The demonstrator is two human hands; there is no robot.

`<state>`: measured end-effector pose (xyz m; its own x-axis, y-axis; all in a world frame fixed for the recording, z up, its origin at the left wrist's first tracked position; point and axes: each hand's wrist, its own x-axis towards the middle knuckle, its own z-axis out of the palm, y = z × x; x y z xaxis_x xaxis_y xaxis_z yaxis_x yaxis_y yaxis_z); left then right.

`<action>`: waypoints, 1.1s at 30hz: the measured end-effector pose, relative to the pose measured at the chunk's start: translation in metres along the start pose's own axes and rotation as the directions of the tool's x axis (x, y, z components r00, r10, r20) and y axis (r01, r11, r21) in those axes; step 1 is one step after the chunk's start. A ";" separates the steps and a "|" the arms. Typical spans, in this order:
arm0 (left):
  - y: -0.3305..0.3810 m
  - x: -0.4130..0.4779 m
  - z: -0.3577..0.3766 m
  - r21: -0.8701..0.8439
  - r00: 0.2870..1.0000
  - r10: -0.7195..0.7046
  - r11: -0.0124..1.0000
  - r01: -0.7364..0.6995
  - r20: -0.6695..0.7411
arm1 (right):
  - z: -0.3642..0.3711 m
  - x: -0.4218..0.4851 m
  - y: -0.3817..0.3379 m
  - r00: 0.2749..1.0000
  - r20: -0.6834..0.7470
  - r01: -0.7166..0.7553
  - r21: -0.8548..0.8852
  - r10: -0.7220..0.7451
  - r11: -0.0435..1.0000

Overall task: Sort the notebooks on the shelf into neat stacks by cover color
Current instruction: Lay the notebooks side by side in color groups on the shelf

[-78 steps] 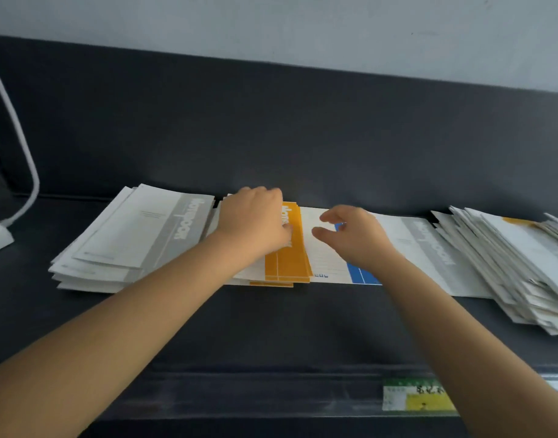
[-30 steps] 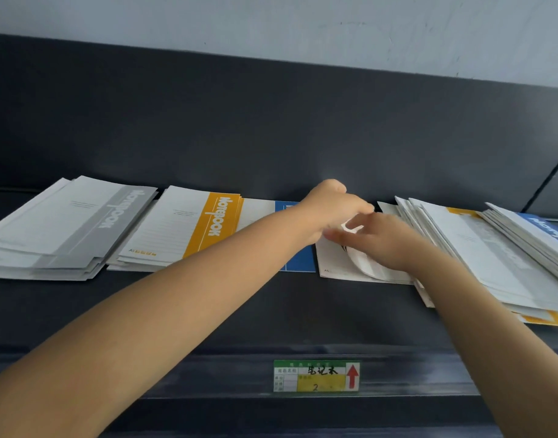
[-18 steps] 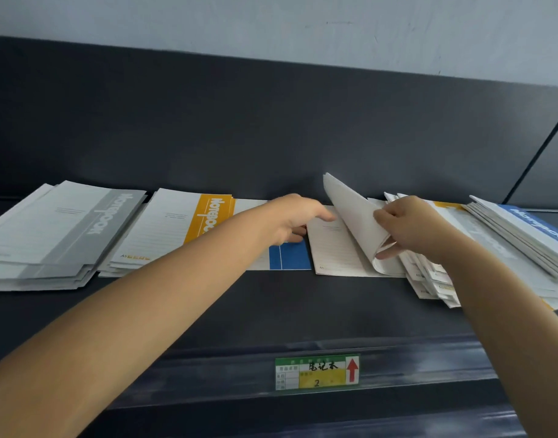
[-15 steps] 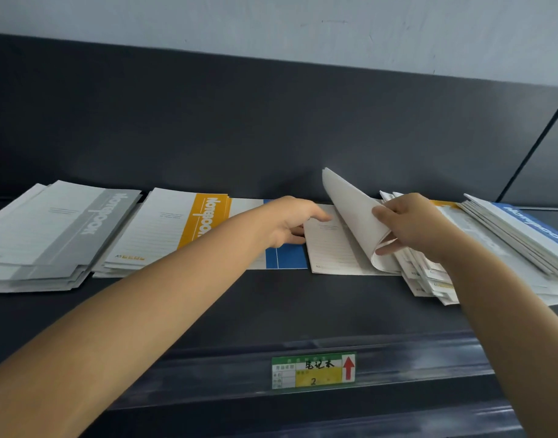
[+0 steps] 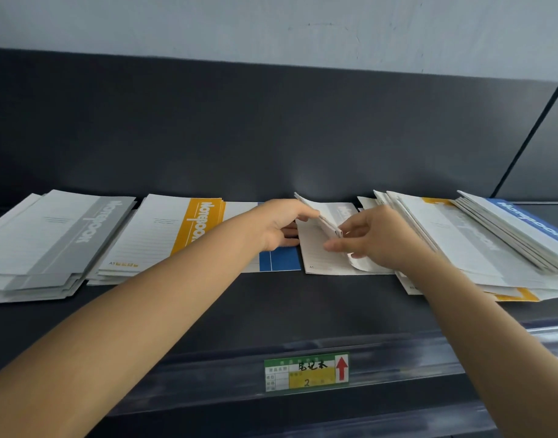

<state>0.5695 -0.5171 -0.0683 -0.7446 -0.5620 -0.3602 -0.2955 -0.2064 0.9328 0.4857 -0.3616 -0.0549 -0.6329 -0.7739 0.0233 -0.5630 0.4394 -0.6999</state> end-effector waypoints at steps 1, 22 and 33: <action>-0.001 0.000 0.000 -0.004 1.000 0.000 1.000 0.000 -0.001 | 0.001 0.001 0.002 1.000 0.004 0.005 0.007 -0.005 1.000; -0.005 0.004 0.024 -0.059 0.999 -0.019 0.998 0.016 -0.048 | -0.008 -0.001 0.017 0.973 -0.225 0.030 -0.108 -0.054 0.994; -0.006 -0.051 -0.064 -0.008 0.955 0.239 0.970 -0.244 -0.176 | 0.033 0.022 -0.038 0.968 -0.102 -0.202 0.221 0.229 0.954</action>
<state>0.6477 -0.5379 -0.0547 -0.6761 -0.7271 -0.1193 -0.1003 -0.0695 0.9925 0.5109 -0.4100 -0.0515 -0.7956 -0.6023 -0.0650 -0.2920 0.4752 -0.8300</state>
